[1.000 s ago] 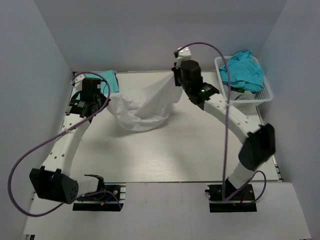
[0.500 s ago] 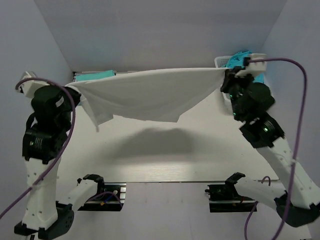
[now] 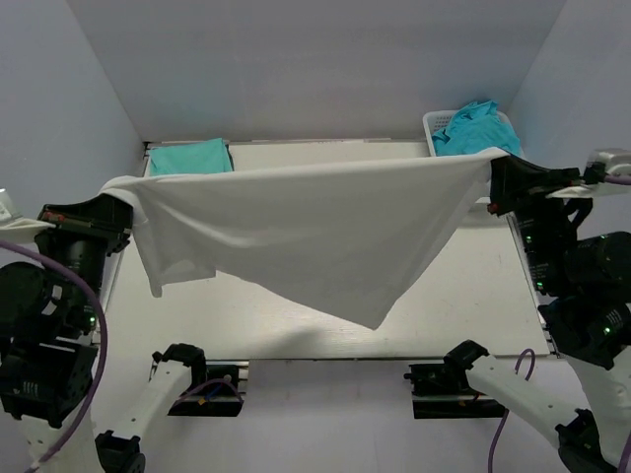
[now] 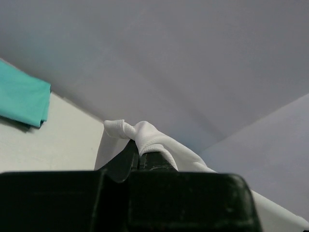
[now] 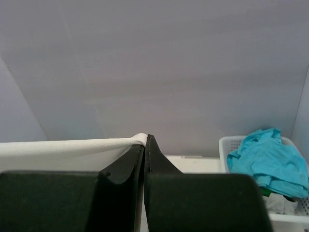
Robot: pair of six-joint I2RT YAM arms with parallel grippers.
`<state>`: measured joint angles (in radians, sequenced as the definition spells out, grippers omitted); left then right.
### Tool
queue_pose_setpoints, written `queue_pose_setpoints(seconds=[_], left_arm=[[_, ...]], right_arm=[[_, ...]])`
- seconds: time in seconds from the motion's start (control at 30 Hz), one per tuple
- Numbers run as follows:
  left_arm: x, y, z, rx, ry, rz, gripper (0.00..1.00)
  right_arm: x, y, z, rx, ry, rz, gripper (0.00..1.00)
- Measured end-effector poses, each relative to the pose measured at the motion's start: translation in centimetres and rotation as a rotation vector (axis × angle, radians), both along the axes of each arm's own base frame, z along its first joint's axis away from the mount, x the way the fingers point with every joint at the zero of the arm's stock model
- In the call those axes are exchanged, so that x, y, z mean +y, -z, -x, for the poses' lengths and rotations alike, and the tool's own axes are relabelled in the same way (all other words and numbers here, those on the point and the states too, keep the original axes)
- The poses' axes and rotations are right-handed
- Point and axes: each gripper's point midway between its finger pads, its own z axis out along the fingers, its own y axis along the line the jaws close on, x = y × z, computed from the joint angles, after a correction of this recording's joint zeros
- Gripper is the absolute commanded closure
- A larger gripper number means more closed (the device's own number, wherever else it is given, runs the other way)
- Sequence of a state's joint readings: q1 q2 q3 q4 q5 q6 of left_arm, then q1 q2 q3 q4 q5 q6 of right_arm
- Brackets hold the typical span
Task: Fold and stack the t-shirts
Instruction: Flatten out the tshirt
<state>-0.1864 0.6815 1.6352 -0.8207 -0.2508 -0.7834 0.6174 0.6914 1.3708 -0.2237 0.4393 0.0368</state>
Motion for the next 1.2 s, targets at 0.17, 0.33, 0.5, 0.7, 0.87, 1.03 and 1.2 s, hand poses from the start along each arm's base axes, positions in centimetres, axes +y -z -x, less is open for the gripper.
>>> queue_pose_setpoints(seconds=[0.17, 0.33, 0.5, 0.7, 0.87, 1.03, 1.2], left_arm=[[-2.5, 5.1, -5.6, 0.155, 0.081, -0.038, 1.0], [-5.2, 17.2, -14.8, 0.517, 0.137, -0.086, 1.0], [-6.3, 33.3, -20.4, 0.942, 0.138, -0.135, 0.9], [-5.8, 44.5, -26.1, 1.252, 0.1, -0.186, 0.76], [-4.9, 47.2, -32.9, 1.288, 0.077, -0.186, 0.15], [-3.5, 47.0, -32.5, 1.331, 0.057, -0.167, 0.0], [-2.6, 44.8, -28.3, 1.35, 0.041, -0.175, 0.0]], right_arm=[[2.3, 3.9, -4.5, 0.135, 0.043, 0.054, 1.0], [5.4, 13.9, -12.3, 0.392, 0.157, 0.179, 1.0], [7.4, 29.0, -20.2, 0.734, 0.235, 0.369, 1.0], [7.1, 42.5, -29.0, 1.057, 0.241, 0.458, 1.0], [7.0, 44.2, -35.3, 1.104, 0.23, 0.412, 0.2], [5.9, 43.6, -32.7, 1.144, 0.186, 0.42, 0.1], [6.1, 40.1, -26.5, 1.144, 0.094, 0.361, 0.1]])
